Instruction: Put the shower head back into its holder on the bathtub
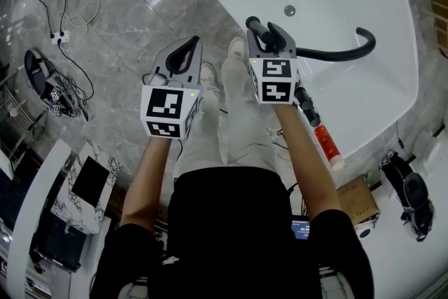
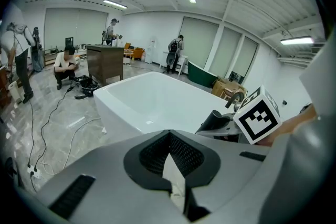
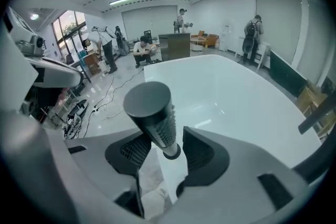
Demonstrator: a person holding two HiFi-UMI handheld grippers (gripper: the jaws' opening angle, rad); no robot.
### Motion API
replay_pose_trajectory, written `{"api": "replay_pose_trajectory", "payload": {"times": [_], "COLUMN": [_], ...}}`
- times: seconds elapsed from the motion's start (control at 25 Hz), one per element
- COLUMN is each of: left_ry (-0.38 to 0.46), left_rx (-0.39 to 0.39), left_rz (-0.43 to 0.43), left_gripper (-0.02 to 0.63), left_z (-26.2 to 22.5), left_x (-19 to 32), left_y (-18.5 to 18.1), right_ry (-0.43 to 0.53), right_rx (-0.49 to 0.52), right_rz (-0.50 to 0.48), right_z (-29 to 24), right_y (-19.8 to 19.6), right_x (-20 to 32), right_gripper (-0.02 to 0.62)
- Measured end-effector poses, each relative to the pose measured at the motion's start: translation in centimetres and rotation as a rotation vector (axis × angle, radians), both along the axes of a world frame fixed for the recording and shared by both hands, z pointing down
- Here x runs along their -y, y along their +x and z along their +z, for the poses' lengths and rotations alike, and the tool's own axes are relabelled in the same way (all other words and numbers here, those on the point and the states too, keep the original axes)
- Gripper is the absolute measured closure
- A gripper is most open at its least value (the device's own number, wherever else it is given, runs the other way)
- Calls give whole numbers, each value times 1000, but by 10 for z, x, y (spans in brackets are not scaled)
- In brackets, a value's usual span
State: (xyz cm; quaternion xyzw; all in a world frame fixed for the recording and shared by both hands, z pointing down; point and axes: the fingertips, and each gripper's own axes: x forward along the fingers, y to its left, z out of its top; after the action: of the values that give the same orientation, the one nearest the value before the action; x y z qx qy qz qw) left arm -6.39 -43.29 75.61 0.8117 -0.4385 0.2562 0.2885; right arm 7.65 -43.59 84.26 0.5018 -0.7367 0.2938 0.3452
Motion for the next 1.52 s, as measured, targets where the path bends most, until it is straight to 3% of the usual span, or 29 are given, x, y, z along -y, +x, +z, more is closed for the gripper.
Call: {"api": "replay_pose_trajectory", "payload": {"times": [0.56, 0.8, 1.0, 1.52], "left_ry": [129, 187, 246, 352], "left_rx": [0, -57, -46, -79], "left_rz": [45, 47, 95, 171], "left_gripper": [592, 592, 592, 592], "left_z": [-99, -155, -195, -271], "left_x": [-18, -25, -39, -107], "left_y": [1, 8, 15, 9], "right_ry": [114, 182, 229, 401], "right_rx": [1, 21, 49, 166], "right_rz": [47, 109, 143, 128], "right_z": [-109, -168, -214, -327], "right_y": [6, 10, 19, 0], "right_x": [-33, -48, -64, -117], "right_gripper": [415, 470, 525, 572]}}
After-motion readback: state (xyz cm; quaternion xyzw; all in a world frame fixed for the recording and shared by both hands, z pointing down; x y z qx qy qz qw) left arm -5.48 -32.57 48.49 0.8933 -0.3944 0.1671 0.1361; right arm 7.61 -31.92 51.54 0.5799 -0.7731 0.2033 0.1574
